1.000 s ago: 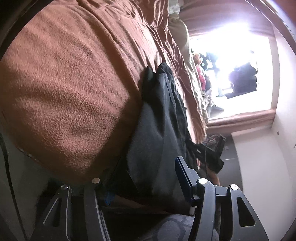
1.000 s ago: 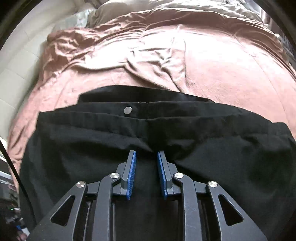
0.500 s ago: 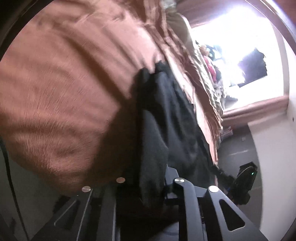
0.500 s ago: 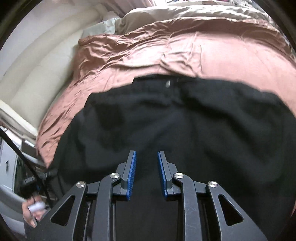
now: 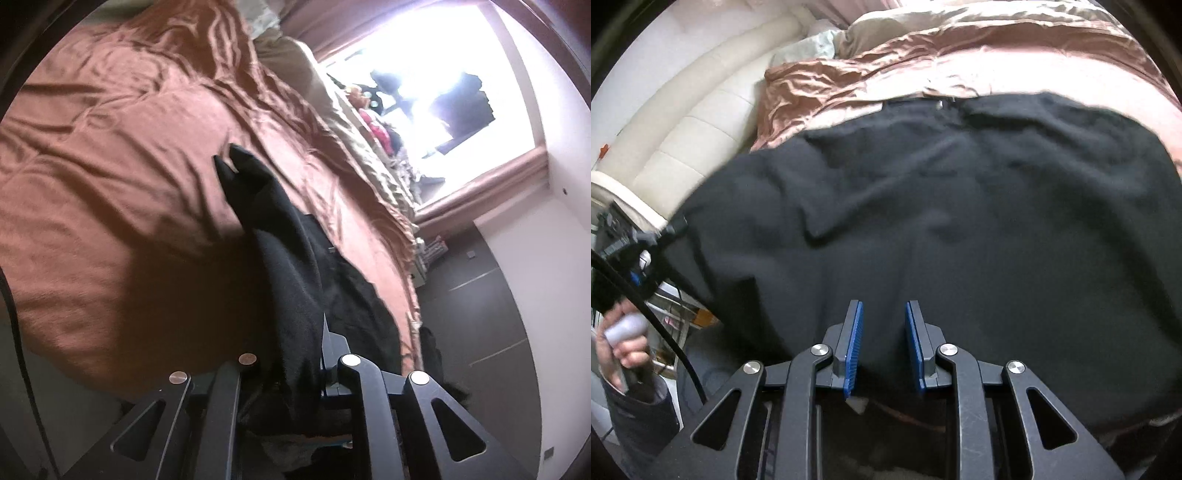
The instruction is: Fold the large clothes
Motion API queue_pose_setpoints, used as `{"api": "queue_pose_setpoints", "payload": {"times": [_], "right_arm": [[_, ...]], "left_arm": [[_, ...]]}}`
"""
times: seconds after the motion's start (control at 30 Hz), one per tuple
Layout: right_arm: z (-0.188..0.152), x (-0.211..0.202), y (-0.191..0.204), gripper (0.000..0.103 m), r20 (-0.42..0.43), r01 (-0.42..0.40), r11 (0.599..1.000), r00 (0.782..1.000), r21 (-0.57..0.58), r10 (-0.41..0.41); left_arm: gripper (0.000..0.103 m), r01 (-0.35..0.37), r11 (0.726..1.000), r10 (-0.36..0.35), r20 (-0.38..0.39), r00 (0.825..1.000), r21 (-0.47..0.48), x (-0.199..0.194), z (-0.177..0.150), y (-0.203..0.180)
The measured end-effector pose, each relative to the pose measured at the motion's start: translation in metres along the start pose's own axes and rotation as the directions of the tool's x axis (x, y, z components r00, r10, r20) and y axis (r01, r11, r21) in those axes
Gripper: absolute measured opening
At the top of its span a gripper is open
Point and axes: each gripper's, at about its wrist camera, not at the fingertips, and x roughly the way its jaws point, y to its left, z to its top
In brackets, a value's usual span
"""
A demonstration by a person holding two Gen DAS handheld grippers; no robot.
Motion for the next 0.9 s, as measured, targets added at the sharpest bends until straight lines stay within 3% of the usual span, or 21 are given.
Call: {"api": "queue_pose_setpoints", "payload": {"times": [0.2, 0.37, 0.6, 0.9], "right_arm": [[-0.022, 0.027, -0.002, 0.021, -0.016, 0.101, 0.995, 0.995, 0.015, -0.101], [-0.022, 0.020, -0.009, 0.021, -0.003, 0.078, 0.995, 0.997, 0.057, -0.078], [0.007, 0.030, -0.041, 0.021, -0.031, 0.038, 0.986, 0.999, 0.160, -0.033], [0.067, 0.073, -0.044, 0.020, -0.062, 0.076, 0.986, 0.996, 0.147, -0.067]], "left_arm": [[0.013, 0.032, 0.996, -0.032, -0.007, 0.999, 0.083, 0.002, 0.001, -0.042], [0.013, 0.032, 0.995, -0.031, -0.005, 0.999, 0.092, 0.004, 0.002, -0.048], [0.013, 0.071, 0.993, -0.070, -0.009, 0.997, 0.096, 0.002, 0.000, -0.047], [0.013, 0.109, 0.991, -0.107, -0.035, 0.994, 0.083, 0.004, 0.008, -0.036]]}}
